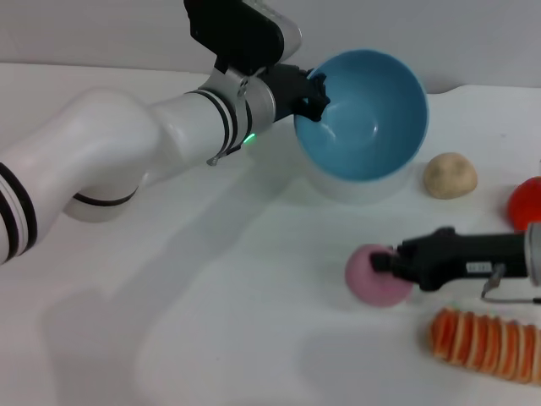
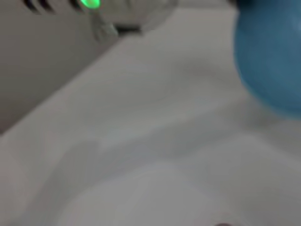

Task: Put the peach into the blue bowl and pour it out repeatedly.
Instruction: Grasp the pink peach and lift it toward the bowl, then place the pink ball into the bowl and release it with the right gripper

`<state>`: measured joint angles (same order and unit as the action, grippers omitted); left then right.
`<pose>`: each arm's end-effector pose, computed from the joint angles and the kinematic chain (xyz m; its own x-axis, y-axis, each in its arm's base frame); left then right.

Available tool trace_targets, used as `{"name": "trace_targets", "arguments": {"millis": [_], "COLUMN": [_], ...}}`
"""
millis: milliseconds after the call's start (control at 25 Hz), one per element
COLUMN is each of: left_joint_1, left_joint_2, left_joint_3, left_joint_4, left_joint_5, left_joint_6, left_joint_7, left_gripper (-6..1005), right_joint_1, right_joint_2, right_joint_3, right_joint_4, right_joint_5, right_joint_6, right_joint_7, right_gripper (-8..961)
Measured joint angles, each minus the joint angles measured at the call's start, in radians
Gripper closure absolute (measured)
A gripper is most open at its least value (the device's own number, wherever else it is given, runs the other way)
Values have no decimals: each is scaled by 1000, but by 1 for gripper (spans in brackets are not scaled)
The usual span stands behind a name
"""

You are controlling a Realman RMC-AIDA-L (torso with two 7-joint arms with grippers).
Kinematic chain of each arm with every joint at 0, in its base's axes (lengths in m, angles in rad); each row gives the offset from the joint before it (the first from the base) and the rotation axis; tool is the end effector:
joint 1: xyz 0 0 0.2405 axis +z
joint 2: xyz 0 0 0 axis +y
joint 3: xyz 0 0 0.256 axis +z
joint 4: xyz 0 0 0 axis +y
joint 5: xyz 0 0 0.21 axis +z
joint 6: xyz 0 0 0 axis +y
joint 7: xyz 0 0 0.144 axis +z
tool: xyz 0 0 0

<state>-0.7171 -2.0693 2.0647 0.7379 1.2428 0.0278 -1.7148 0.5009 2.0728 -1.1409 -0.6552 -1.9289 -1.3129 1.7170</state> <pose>-0.1631 0.4191 -0.1092 0.8880 0.2846 0.3611 0.4592 -0.5891 -0.6649 0.2649 0.3227 -0.0543 0.7530 -0.5970 -0.2767 -0.6315 -0.7738 -0.0490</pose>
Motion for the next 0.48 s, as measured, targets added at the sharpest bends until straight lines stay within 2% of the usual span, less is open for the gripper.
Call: {"name": "trace_targets", "arguments": {"millis": [160, 320, 480], "left_joint_1": [-11, -25, -31], "left_joint_2": [2, -3, -4], "left_joint_3": [37, 58, 66], "left_joint_4": [-13, -21, -22], "left_joint_5": [27, 89, 90], "left_joint_6": [27, 66, 85], "left_joint_7": [10, 11, -5], "left_gripper": [1001, 1000, 1000], "right_joint_1": [4, 33, 50], "right_joint_2": [-3, -7, -10], "right_joint_3": [23, 86, 129], "right_joint_4": [-129, -190, -228], "right_joint_5": [13, 14, 6], "right_joint_6": [-65, -78, -69], "right_joint_7": [0, 5, 0], "right_gripper": [883, 895, 907]}}
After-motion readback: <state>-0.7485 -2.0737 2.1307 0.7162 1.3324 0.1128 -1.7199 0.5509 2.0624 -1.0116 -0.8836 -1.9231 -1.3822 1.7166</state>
